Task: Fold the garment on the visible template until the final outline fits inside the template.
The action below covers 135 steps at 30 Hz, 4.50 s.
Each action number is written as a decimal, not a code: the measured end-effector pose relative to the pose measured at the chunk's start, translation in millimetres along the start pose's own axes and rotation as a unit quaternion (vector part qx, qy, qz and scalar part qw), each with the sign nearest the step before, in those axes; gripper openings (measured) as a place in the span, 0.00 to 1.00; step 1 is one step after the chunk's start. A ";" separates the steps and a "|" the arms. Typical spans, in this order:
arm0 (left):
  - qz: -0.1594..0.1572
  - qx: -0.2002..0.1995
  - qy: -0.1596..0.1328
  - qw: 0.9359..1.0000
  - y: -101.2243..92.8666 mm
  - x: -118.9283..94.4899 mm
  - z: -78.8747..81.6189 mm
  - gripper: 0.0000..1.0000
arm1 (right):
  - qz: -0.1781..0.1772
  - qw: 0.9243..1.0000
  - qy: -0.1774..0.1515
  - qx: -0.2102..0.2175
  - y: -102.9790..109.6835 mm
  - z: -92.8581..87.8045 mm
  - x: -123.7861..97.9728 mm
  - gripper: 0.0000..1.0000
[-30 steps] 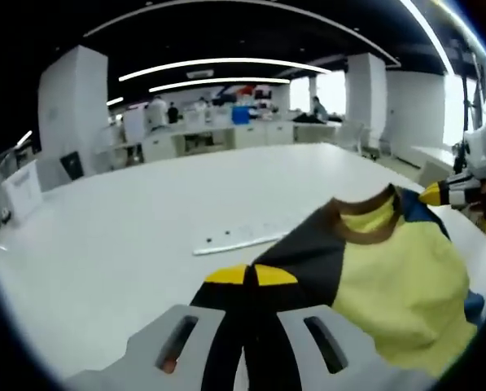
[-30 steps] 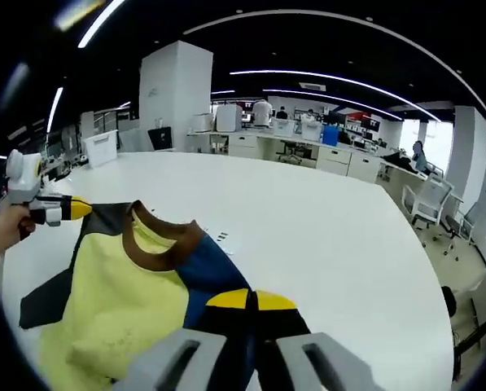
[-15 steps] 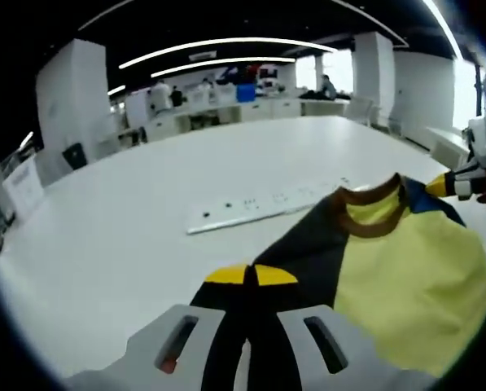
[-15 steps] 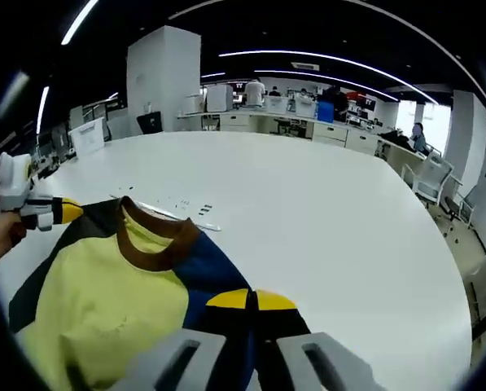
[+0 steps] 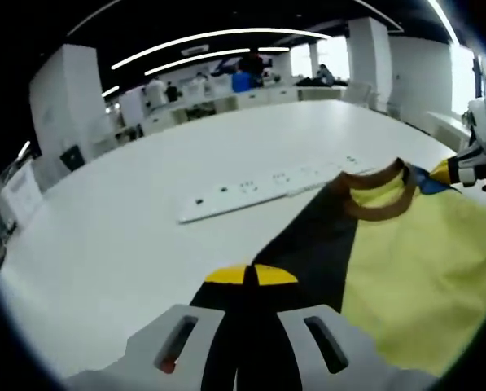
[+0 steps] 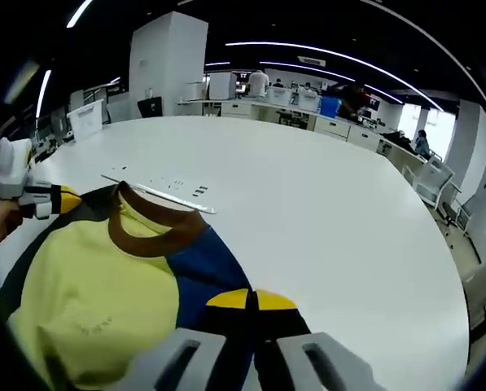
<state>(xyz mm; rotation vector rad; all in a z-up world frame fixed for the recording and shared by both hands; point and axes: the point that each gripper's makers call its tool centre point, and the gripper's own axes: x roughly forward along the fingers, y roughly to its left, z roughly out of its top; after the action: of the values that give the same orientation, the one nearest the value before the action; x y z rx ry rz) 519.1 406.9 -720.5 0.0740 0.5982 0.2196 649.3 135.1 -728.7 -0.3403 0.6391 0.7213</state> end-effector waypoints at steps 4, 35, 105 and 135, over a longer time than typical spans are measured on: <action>0.011 0.015 -0.001 1.000 3.5 -0.4 1.1 0.04 | -0.006 1.000 -0.002 0.019 -0.3 0.8 -0.6 0.00; -0.037 0.000 -0.040 0.999 1.7 -114.2 14.6 0.70 | 0.087 0.995 -0.017 0.045 39.4 2.4 -111.3 0.60; 0.008 -0.096 0.071 0.993 8.9 -140.2 -104.8 0.00 | 0.023 0.993 0.095 0.065 45.7 -120.5 -138.8 0.00; 0.039 -0.070 0.066 0.995 43.7 -137.9 -103.5 0.00 | -0.032 0.993 0.107 0.046 -14.8 -121.8 -145.2 0.00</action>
<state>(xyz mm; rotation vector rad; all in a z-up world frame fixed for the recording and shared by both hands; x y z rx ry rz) 341.7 418.8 -724.2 -0.0535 0.7106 0.3443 524.9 -8.7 -726.4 -0.3546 0.8578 0.5968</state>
